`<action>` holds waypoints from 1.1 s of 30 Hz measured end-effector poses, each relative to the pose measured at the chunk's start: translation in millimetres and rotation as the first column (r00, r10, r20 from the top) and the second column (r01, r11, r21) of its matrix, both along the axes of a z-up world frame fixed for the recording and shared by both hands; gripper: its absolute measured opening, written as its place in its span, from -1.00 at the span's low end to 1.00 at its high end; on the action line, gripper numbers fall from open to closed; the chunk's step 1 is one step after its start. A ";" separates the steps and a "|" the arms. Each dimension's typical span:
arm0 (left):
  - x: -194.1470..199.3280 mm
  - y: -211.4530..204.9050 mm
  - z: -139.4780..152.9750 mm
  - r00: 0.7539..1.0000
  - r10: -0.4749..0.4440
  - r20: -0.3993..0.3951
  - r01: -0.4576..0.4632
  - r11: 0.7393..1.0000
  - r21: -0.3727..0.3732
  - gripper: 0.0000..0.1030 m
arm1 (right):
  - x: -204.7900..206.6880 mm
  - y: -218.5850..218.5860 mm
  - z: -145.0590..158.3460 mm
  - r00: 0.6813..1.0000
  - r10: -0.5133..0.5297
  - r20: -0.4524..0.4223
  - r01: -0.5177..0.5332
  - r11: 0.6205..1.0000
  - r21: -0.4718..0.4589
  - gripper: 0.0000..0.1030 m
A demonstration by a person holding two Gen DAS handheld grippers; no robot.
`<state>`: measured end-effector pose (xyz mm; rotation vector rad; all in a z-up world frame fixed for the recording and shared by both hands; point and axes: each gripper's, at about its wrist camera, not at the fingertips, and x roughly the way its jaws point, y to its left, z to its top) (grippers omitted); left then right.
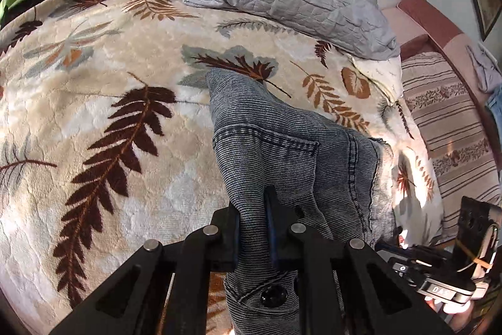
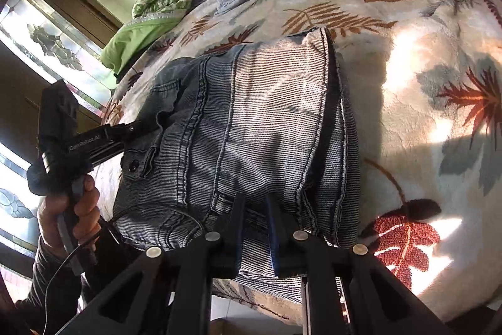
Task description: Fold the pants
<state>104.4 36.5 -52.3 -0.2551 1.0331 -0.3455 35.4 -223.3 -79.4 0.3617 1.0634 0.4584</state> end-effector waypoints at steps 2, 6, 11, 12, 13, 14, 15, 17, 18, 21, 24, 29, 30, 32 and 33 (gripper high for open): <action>1.6 1.8 -2.5 1.000 -0.001 0.011 0.000 1.000 0.031 -0.43 | 2.3 3.3 5.4 1.000 0.015 -0.017 -0.015 0.999 -0.039 -0.69; -3.4 11.5 11.8 0.999 0.015 0.039 -0.016 1.000 0.027 0.11 | 10.3 6.4 43.6 0.999 0.011 0.033 -0.008 0.996 -0.091 -0.68; -17.7 22.7 31.7 0.999 0.019 0.029 -0.014 0.989 -0.150 0.19 | 55.7 10.5 71.0 0.994 -0.005 0.112 0.012 0.998 -0.059 -0.46; -20.0 20.3 31.0 1.000 0.016 0.023 -0.012 0.989 -0.149 0.19 | 66.4 9.1 67.7 0.994 -0.026 0.105 0.031 0.998 -0.047 -0.46; -21.7 17.3 27.0 1.000 0.010 0.006 -0.009 0.992 -0.125 0.19 | 76.4 8.4 61.6 0.995 -0.029 0.099 0.033 0.999 -0.039 -0.46; -21.6 11.4 20.1 1.000 0.010 -0.014 -0.011 0.997 -0.074 0.19 | 84.8 10.1 52.1 0.996 -0.027 0.089 0.032 0.998 -0.057 -0.46; -21.6 5.7 10.7 0.999 0.014 -0.030 -0.014 1.000 -0.009 0.19 | 93.1 11.9 40.4 0.997 -0.039 0.072 0.047 0.992 -0.117 -0.44; -22.9 -4.8 -6.4 0.999 0.010 -0.050 -0.005 0.994 0.106 0.21 | 101.0 11.0 18.0 0.997 -0.069 0.026 0.072 0.986 -0.152 -0.14; -25.5 -5.3 -6.6 0.999 0.018 -0.029 -0.014 0.994 0.112 0.21 | 99.4 5.7 17.0 0.996 -0.081 0.022 0.083 0.989 -0.122 -0.14; -30.7 -5.3 4.4 0.999 0.039 -0.005 -0.038 0.993 0.115 0.21 | 82.5 3.9 37.1 0.992 -0.095 0.079 0.107 0.980 -0.169 -0.11; -43.0 -4.0 13.8 0.999 0.045 0.027 -0.048 0.992 0.119 0.20 | 51.0 1.7 47.6 0.987 -0.087 0.134 0.109 0.980 -0.164 0.03; -59.8 -14.7 10.9 0.998 0.047 0.039 -0.054 0.978 0.203 0.22 | 26.3 11.0 6.2 0.997 -0.034 0.064 0.051 0.961 -0.273 0.07; -63.2 -17.1 12.8 0.997 0.050 0.051 -0.060 0.973 0.224 0.22 | 21.3 7.3 7.7 0.995 -0.049 0.089 0.071 0.965 -0.253 0.08; -70.2 -19.5 20.3 0.995 0.060 0.077 -0.077 0.969 0.236 0.22 | 14.9 5.9 17.0 0.992 -0.083 0.099 0.108 0.955 -0.277 0.08; -73.5 -20.1 23.7 0.994 0.065 0.089 -0.085 0.967 0.239 0.22 | 8.3 6.0 22.9 0.987 -0.093 0.127 0.126 0.952 -0.280 0.08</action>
